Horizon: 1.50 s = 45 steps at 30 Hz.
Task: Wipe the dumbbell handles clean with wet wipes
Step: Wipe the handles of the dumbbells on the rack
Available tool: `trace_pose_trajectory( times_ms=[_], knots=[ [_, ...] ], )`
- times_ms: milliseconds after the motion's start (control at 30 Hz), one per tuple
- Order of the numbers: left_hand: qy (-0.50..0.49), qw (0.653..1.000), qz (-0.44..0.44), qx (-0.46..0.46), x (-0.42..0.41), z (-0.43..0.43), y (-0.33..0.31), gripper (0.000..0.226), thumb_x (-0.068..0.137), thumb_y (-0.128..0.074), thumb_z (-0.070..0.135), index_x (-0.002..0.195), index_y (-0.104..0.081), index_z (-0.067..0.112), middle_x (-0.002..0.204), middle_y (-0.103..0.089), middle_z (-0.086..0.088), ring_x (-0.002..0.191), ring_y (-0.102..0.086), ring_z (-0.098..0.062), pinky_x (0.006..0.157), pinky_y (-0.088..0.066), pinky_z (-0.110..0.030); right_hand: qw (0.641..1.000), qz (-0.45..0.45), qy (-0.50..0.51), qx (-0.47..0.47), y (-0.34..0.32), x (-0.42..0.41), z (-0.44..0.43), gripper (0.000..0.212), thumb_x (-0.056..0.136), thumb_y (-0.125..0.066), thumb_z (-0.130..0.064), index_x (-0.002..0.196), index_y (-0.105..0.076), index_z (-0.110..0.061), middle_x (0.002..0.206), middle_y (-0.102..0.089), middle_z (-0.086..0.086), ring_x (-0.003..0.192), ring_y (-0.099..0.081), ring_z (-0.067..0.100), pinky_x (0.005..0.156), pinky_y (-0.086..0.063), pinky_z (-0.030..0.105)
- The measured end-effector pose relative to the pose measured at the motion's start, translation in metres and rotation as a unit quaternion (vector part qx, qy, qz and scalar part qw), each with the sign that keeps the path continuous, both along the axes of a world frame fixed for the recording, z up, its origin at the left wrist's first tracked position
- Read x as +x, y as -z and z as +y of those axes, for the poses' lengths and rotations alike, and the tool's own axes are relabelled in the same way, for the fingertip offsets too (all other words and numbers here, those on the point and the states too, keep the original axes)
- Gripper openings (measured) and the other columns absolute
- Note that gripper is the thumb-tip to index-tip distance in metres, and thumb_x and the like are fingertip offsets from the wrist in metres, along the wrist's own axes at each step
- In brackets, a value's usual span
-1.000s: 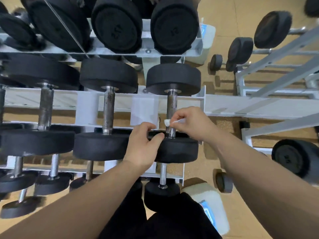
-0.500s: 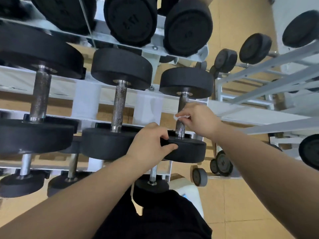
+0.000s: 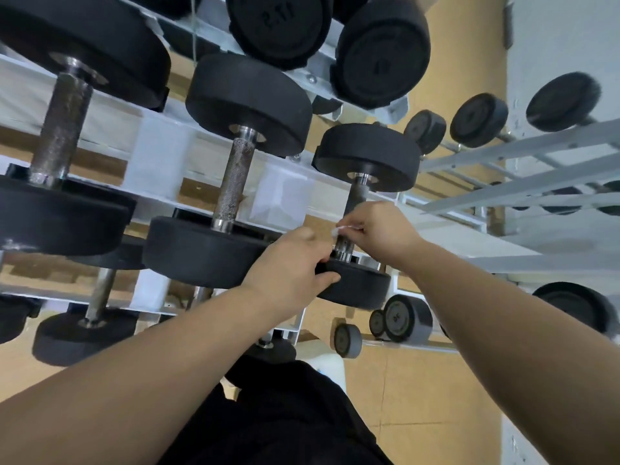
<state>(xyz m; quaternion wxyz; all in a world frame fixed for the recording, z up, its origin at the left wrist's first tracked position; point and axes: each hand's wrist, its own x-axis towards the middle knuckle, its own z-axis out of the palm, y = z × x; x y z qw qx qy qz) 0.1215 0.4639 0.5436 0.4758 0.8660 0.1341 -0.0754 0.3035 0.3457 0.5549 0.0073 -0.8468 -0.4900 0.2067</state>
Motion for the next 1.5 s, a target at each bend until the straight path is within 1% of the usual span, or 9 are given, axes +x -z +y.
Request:
trace_pose_trajectory(
  times_ms=[200, 300, 467, 600, 800, 933, 1033, 1267, 1500],
  knots=[
    [0.004, 1.000, -0.007, -0.006, -0.001, 0.001, 0.002, 0.027, 0.091, -0.070, 0.040, 0.096, -0.062, 0.015, 0.099, -0.047, 0.003, 0.089, -0.047, -0.017, 0.078, -0.042, -0.031, 0.988, -0.074, 0.121, 0.062, 0.005, 0.013, 0.024, 0.023, 0.097, -0.060, -0.016, 0.115, -0.075, -0.018, 0.108, -0.075, 0.006, 0.098, -0.069, 0.025, 0.087, -0.054, 0.035],
    [0.001, 1.000, -0.012, -0.001, -0.001, 0.001, 0.003, 0.028, 0.091, -0.070, 0.041, 0.095, -0.061, 0.015, 0.098, -0.046, 0.003, 0.088, -0.047, -0.017, 0.077, -0.042, -0.031, 0.987, -0.001, 0.155, 0.049, 0.002, -0.003, 0.006, 0.023, 0.097, -0.060, -0.018, 0.115, -0.074, -0.020, 0.091, -0.074, -0.002, 0.076, -0.067, 0.013, 0.079, -0.054, 0.028],
    [-0.009, 1.000, -0.023, -0.005, -0.003, 0.000, 0.001, 0.029, 0.089, -0.072, 0.039, 0.094, -0.061, 0.013, 0.098, -0.047, 0.002, 0.087, -0.047, -0.018, 0.074, -0.039, -0.031, 0.970, 0.146, 0.192, 0.009, -0.009, -0.017, -0.014, 0.038, 0.093, -0.059, -0.016, 0.130, -0.065, -0.021, 0.093, -0.075, -0.004, 0.080, -0.069, 0.010, 0.080, -0.056, 0.030],
    [-0.001, 1.000, -0.010, -0.004, -0.001, 0.001, 0.000, 0.030, 0.090, -0.070, 0.042, 0.096, -0.061, 0.014, 0.100, -0.047, 0.002, 0.090, -0.048, -0.017, 0.079, -0.042, -0.033, 0.986, 0.073, 0.148, 0.034, -0.003, 0.000, -0.003, 0.025, 0.096, -0.065, -0.025, 0.121, -0.072, -0.024, 0.086, -0.072, -0.010, 0.071, -0.065, -0.001, 0.076, -0.055, 0.027],
    [0.003, 1.000, -0.008, -0.005, -0.001, 0.002, 0.001, 0.030, 0.091, -0.069, 0.043, 0.098, -0.062, 0.015, 0.102, -0.049, 0.002, 0.091, -0.050, -0.018, 0.081, -0.045, -0.034, 0.988, -0.026, 0.144, 0.059, 0.006, 0.010, 0.012, 0.026, 0.094, -0.067, -0.033, 0.118, -0.073, -0.025, 0.092, -0.075, -0.003, 0.080, -0.068, 0.013, 0.080, -0.056, 0.030],
    [-0.004, 1.000, -0.025, -0.005, -0.001, 0.001, 0.002, 0.029, 0.090, -0.070, 0.041, 0.095, -0.061, 0.014, 0.101, -0.050, 0.001, 0.090, -0.050, -0.018, 0.078, -0.043, -0.031, 0.988, 0.022, 0.143, 0.050, 0.003, -0.007, -0.001, 0.020, 0.094, -0.069, -0.027, 0.109, -0.077, -0.019, 0.098, -0.075, -0.005, 0.078, -0.061, 0.002, 0.072, -0.044, 0.011],
    [-0.001, 1.000, -0.024, 0.004, -0.001, 0.001, 0.003, 0.028, 0.091, -0.069, 0.041, 0.096, -0.059, 0.015, 0.102, -0.049, 0.002, 0.089, -0.045, -0.015, 0.077, -0.038, -0.027, 0.996, 0.053, 0.077, 0.007, 0.002, -0.016, -0.007, 0.018, 0.093, -0.069, -0.026, 0.106, -0.078, -0.018, 0.103, -0.075, -0.003, 0.087, -0.064, 0.006, 0.077, -0.046, 0.019],
    [-0.001, 1.000, -0.027, -0.001, -0.001, 0.001, 0.002, 0.028, 0.092, -0.069, 0.041, 0.097, -0.062, 0.015, 0.102, -0.049, 0.002, 0.090, -0.049, -0.017, 0.078, -0.041, -0.027, 0.985, -0.111, 0.131, 0.028, 0.012, 0.010, 0.025, 0.024, 0.098, -0.060, -0.033, 0.107, -0.077, -0.019, 0.091, -0.076, 0.004, 0.085, -0.069, 0.023, 0.078, -0.055, 0.034],
    [-0.022, 0.999, -0.036, -0.018, 0.001, 0.001, 0.003, 0.029, 0.085, -0.078, 0.037, 0.085, -0.062, 0.013, 0.093, -0.048, 0.002, 0.085, -0.049, -0.019, 0.075, -0.044, -0.033, 0.999, 0.010, -0.028, -0.032, 0.003, -0.010, -0.006, 0.019, 0.095, -0.065, -0.028, 0.101, -0.079, -0.017, 0.097, -0.077, 0.000, 0.088, -0.070, 0.018, 0.079, -0.052, 0.027]
  ],
)
